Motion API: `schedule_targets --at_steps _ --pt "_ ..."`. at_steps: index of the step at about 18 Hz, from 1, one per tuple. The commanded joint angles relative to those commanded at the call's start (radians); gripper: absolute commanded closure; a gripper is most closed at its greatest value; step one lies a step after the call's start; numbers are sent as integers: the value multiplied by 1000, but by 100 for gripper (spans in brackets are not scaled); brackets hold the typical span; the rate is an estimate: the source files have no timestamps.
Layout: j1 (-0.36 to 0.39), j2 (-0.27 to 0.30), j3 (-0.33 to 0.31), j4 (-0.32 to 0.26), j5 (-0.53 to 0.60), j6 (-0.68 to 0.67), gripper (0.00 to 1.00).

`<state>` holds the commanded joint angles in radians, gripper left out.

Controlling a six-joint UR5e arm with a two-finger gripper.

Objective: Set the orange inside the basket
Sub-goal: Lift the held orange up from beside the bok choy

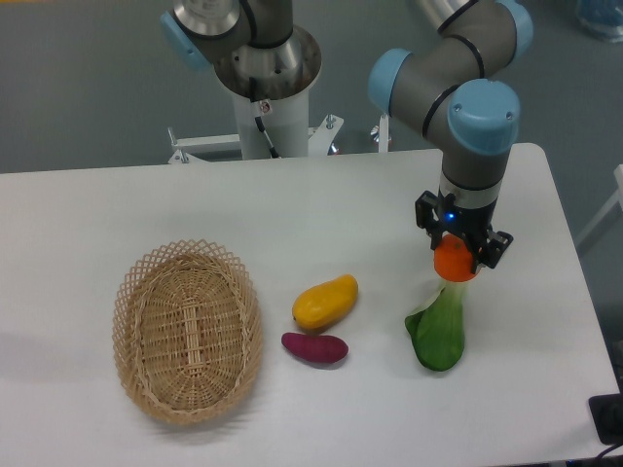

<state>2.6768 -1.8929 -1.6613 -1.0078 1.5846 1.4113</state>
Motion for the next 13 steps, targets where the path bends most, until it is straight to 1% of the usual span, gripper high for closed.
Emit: schedule_targets --at_steps 8,13 --pt "0 -2 2 0 0 -2 40" --pt "-11 -5 0 0 -2 -24 40"
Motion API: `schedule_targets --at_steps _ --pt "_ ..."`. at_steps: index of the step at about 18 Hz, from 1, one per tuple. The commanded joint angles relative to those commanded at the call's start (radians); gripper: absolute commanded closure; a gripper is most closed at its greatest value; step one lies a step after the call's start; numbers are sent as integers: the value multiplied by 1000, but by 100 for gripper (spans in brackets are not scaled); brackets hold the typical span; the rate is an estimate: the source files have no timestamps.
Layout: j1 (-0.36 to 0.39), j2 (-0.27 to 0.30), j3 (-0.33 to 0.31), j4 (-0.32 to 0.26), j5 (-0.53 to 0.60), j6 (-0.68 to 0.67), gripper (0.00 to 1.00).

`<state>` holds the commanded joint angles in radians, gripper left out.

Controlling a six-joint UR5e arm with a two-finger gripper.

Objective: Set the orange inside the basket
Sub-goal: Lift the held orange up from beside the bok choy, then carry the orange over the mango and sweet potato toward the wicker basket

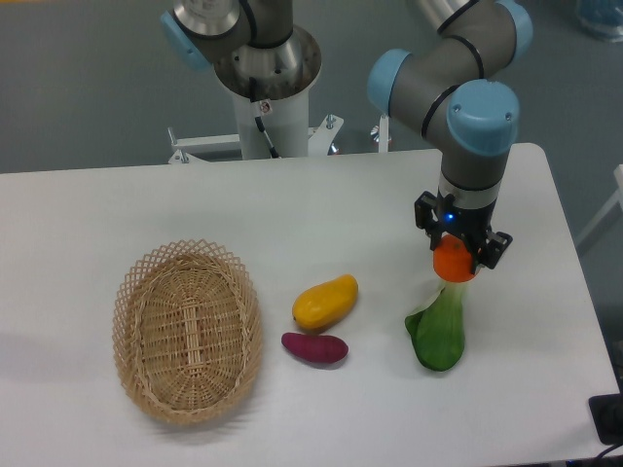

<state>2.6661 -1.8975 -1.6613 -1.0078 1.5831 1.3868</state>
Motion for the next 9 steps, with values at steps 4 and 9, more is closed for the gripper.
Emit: schedule_targets --at_steps 4,9 --pt "-29 2 -3 0 0 -60 40" --pt "-84 0 3 2 0 -152 40"
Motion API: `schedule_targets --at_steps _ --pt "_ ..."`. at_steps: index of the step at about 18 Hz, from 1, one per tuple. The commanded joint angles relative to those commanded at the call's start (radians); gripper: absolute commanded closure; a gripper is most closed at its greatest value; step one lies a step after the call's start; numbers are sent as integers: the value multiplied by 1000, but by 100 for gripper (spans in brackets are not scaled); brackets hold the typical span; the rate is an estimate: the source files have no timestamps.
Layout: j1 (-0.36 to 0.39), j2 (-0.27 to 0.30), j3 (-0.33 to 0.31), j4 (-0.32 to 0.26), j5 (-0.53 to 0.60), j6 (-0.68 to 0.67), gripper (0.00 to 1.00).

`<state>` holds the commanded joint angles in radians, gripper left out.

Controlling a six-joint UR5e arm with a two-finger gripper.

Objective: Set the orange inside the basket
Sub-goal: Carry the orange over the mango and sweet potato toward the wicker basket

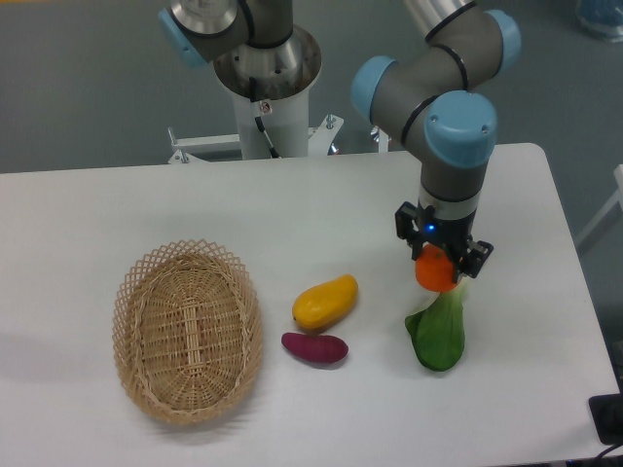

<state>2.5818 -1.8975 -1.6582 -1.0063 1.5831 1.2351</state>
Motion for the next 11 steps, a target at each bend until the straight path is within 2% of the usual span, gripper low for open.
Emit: schedule_targets --at_steps 6,11 --pt "-64 -3 2 3 -6 -117 40" --pt "-158 -6 12 3 -8 -259 40"
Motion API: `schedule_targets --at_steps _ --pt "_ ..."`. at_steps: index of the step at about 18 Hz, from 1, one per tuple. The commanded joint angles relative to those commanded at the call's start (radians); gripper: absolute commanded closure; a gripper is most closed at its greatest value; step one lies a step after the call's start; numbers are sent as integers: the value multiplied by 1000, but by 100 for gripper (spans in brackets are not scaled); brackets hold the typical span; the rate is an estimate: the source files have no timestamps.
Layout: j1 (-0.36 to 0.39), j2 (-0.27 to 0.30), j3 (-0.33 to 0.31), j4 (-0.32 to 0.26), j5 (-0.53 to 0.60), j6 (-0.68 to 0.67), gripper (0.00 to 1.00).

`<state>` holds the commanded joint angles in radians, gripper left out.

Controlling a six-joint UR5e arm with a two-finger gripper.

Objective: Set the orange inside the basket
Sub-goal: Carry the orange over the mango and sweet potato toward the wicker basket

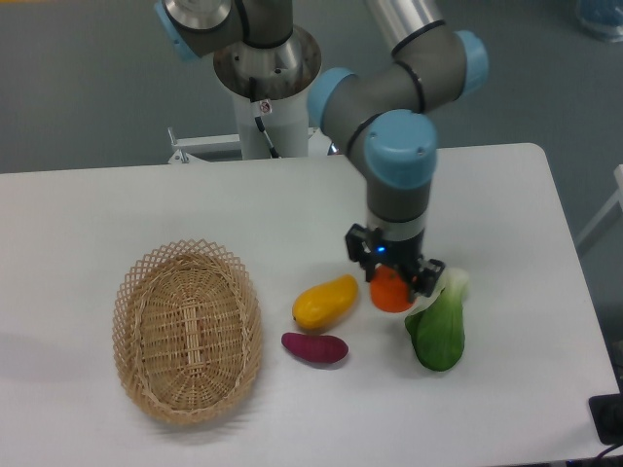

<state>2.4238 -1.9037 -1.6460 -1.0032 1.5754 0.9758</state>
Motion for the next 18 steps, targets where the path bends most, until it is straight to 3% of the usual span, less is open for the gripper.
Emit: schedule_targets --at_steps 11,18 --pt "-224 -24 -6 6 0 -232 40" --pt "-311 -52 -3 9 -2 -313 40"
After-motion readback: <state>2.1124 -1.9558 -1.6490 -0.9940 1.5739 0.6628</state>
